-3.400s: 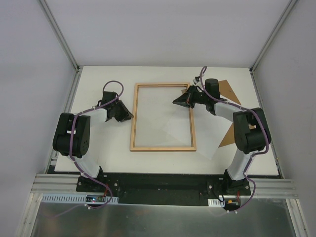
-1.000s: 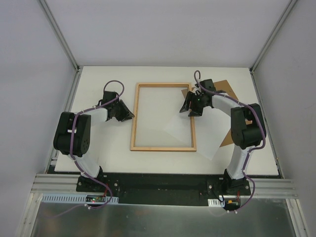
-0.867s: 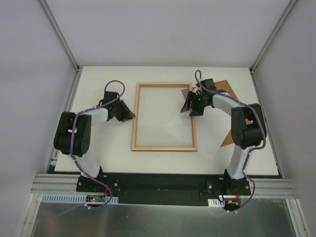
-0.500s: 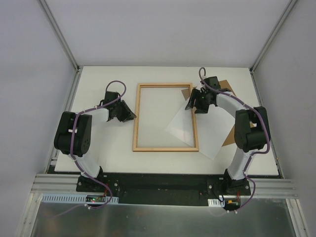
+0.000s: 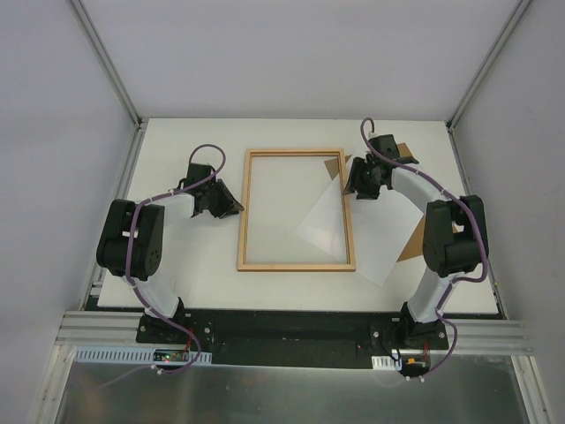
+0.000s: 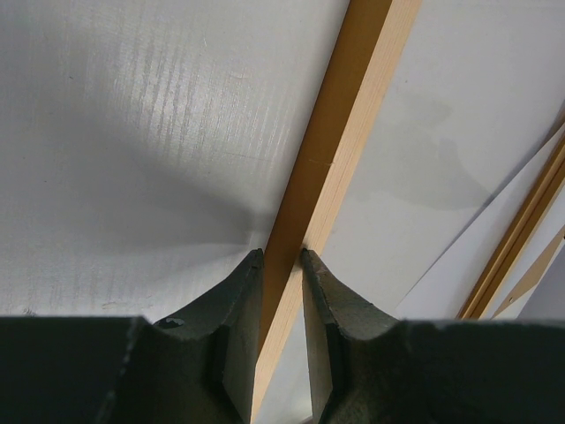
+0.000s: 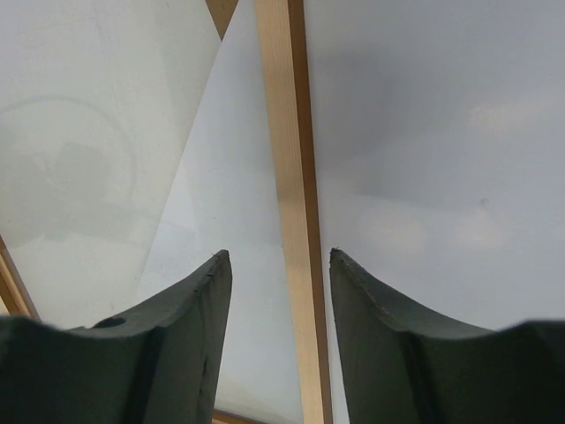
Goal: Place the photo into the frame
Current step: Place the glass panel at the frame body, then move the frame body to the center of the board.
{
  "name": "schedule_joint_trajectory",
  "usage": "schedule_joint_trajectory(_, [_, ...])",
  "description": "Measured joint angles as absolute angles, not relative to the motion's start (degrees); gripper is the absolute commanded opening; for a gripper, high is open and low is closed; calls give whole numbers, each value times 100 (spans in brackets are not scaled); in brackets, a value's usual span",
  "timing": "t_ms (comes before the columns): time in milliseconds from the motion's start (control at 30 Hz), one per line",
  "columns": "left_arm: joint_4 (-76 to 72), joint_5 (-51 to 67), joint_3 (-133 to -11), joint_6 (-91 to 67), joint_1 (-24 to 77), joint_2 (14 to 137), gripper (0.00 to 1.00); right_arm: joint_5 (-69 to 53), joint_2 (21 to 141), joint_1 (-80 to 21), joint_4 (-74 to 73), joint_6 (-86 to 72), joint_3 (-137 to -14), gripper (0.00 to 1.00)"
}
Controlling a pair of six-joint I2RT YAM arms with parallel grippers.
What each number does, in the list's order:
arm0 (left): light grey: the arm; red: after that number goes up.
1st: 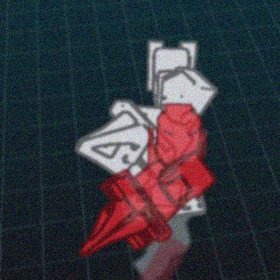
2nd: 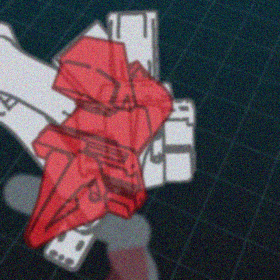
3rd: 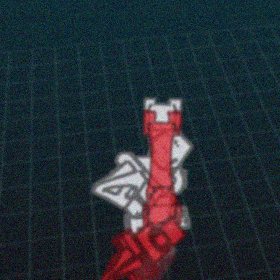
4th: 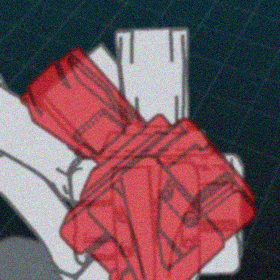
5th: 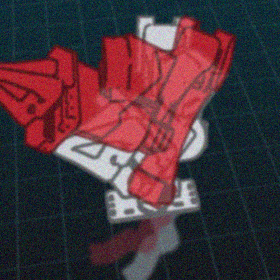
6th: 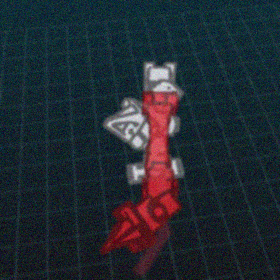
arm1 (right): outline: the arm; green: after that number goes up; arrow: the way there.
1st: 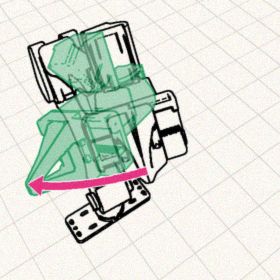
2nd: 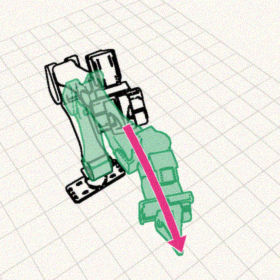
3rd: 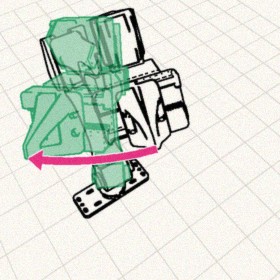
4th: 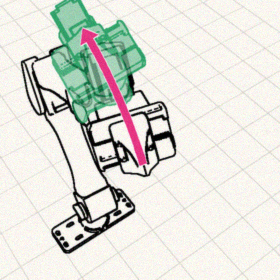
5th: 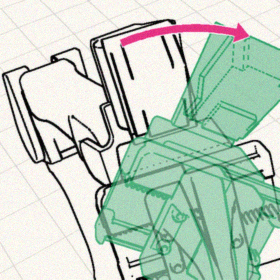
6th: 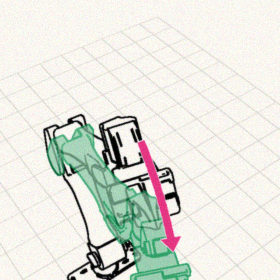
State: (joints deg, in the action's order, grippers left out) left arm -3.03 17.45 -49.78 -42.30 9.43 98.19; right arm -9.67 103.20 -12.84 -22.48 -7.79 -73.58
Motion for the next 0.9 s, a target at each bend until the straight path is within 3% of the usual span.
schedule_joint_trajectory(500, [-301, 1747, -4978, -4230, 943, 9817, 23, -438, 10687, -1535, -2477, -596, -7417, 45])
schedule_joint_trajectory(900, [-301, 1752, -4980, -4230, 943, 9824, 23, -318, 10851, -1653, -2569, -523, -7511, 34])
